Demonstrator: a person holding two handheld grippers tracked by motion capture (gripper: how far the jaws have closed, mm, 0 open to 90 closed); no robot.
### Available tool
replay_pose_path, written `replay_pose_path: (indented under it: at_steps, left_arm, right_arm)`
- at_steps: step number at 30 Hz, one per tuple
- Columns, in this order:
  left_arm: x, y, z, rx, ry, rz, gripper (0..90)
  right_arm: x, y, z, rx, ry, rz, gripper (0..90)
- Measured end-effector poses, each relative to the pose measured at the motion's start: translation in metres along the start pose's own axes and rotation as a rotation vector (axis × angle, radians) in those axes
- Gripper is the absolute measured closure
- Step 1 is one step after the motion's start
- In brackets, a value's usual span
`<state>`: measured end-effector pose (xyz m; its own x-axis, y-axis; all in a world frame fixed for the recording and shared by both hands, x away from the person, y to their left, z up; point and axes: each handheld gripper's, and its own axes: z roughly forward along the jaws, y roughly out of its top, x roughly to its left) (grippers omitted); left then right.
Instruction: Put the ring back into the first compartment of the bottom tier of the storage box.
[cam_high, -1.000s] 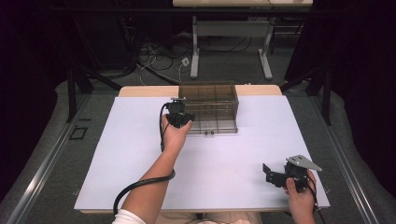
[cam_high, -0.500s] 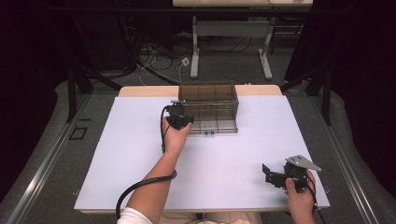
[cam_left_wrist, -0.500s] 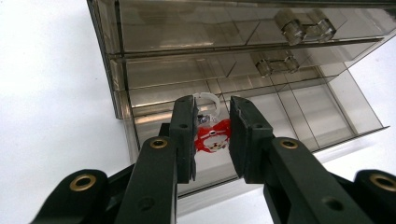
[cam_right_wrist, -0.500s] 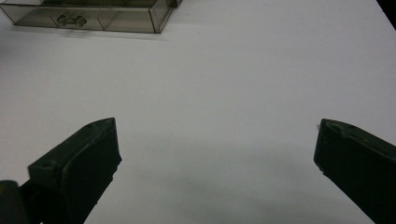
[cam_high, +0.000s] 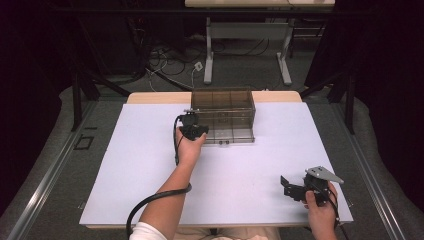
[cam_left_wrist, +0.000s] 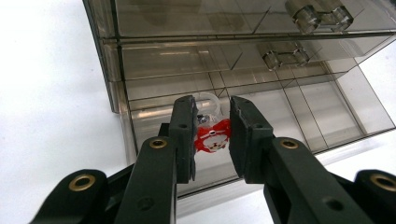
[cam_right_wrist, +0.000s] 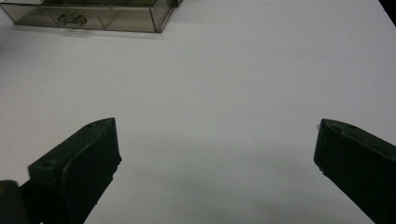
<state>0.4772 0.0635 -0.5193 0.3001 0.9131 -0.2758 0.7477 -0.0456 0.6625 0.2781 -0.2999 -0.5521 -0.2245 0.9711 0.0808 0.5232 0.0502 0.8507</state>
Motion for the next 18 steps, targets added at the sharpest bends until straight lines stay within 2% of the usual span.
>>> replay_pose_path:
  at_steps: [11, 14, 18]
  left_arm:
    - [-0.0005, -0.0026, 0.0034, 0.002, 0.007, 0.007, 69.5]
    - [0.0006, -0.0032, 0.003, -0.003, 0.009, 0.02, 65.5]
    - [0.0019, -0.0038, 0.0015, -0.021, -0.004, 0.003, 58.1]
  right_arm:
    - [0.0, 0.0, 0.0, 0.0, 0.0, 0.0, 0.0]
    - [-0.0002, 0.0001, -0.0001, 0.003, 0.002, 0.0, 0.0]
    - [-0.0001, 0.0, 0.0, 0.005, -0.002, 0.0, 0.0]
